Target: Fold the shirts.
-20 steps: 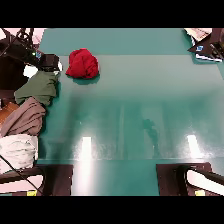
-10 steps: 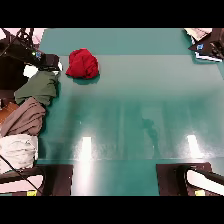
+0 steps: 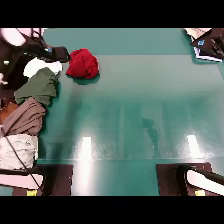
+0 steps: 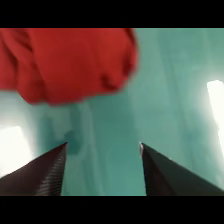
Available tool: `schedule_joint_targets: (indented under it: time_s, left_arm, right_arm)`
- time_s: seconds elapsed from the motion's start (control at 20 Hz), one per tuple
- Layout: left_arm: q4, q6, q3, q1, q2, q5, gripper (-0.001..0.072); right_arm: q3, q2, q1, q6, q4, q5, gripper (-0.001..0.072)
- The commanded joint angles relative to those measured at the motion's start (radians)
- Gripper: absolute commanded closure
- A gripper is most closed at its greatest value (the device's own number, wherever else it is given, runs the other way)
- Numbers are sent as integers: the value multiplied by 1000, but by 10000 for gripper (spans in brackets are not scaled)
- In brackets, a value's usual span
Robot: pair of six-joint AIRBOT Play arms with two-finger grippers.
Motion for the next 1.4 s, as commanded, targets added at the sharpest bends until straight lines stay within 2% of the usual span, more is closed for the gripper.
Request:
schedule_joint_targets:
  time_s: [0.0, 0.2, 0.45, 0.5, 0.6, 0.65, 0.75, 0.85, 1.05, 1.1, 1.2, 1.35]
  left_arm:
    - [51, 3, 0, 1, -162, 169, 151]
    - [37, 1, 0, 1, -280, 322, 139]
    - [-17, 1, 0, 1, -326, 386, 158]
    - [-23, 2, 6, 1, -326, 381, 305]
    - [-37, 2, 44, 1, -322, 328, 650]
    - [-37, 2, 87, 0, -322, 271, 685]
    - [-46, 35, 212, 0, -314, 125, 686]
    - [-101, 110, 358, 0, -275, 10, 687]
    - [-465, 343, 405, -4, -30, -40, 687]
    - [-534, 376, 404, -13, 31, -73, 687]
    - [-604, 385, 401, -41, 130, -152, 687]
    - [-605, 389, 318, -125, 244, -201, 687]
  right_arm:
    - [0, 0, 1, 0, 0, 6, 694]
    - [0, 0, 1, 0, 0, 33, 693]
    - [0, 0, 1, 0, 0, 56, 693]
    - [0, 0, 1, 0, 0, 54, 693]
    - [0, 0, 1, 0, 0, 50, 694]
    - [0, 3, 1, 0, 2, 38, 693]
    - [0, 16, -1, 0, 9, 0, 693]
    - [2, 42, -1, 0, 9, -71, 693]
    - [2, 108, -1, 0, 5, -234, 693]
    - [2, 120, -1, 0, 4, -261, 694]
    - [2, 142, -1, 0, 1, -281, 694]
    - [2, 164, -1, 0, 0, -270, 693]
